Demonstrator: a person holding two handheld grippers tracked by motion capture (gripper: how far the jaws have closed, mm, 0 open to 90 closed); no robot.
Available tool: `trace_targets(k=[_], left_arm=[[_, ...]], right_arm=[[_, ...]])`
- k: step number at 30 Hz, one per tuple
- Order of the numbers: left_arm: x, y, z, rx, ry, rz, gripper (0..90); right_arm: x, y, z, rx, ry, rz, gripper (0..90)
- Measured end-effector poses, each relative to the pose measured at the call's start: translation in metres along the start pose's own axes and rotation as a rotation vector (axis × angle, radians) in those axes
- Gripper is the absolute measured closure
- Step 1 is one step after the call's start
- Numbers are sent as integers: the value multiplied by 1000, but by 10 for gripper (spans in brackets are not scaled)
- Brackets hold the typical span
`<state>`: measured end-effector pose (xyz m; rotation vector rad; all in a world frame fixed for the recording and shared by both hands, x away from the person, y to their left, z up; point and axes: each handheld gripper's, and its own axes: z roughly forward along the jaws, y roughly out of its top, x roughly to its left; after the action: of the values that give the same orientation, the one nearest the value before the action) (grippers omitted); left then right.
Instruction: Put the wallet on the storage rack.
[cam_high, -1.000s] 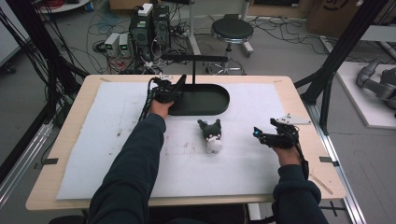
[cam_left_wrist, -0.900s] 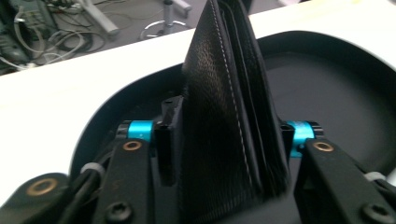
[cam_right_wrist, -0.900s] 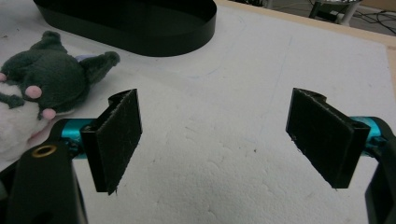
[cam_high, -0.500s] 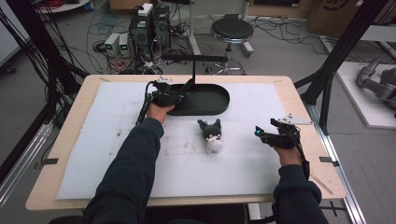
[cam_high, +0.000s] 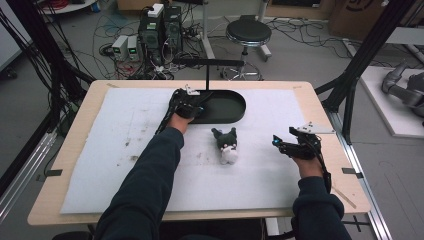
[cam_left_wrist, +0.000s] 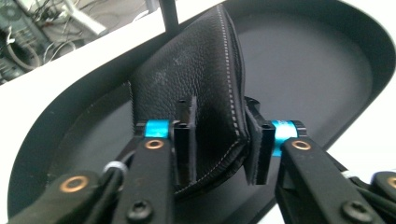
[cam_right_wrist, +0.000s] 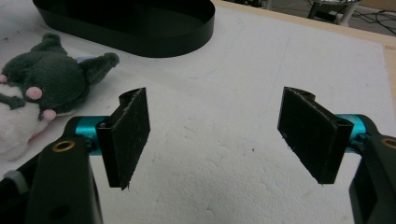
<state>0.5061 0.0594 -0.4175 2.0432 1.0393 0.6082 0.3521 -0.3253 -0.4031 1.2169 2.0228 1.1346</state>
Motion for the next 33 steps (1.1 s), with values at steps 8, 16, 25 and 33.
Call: trace_targets(k=[8,16,25,33], left_arm=[[3,-3,3,26,-56,-96,415],[20,-6,-36,-95,-127,-190,324],[30,-27,-83,-243,-172,-145,190],[40,-45,-111,-285,-133,-157,190]], right_arm=[[-3,-1,-1,-6,5,10,256],[-2,-1,2,-4,5,12,256],[2,0,5,11,6,-1,253],[9,2,4,4,16,-12,250]])
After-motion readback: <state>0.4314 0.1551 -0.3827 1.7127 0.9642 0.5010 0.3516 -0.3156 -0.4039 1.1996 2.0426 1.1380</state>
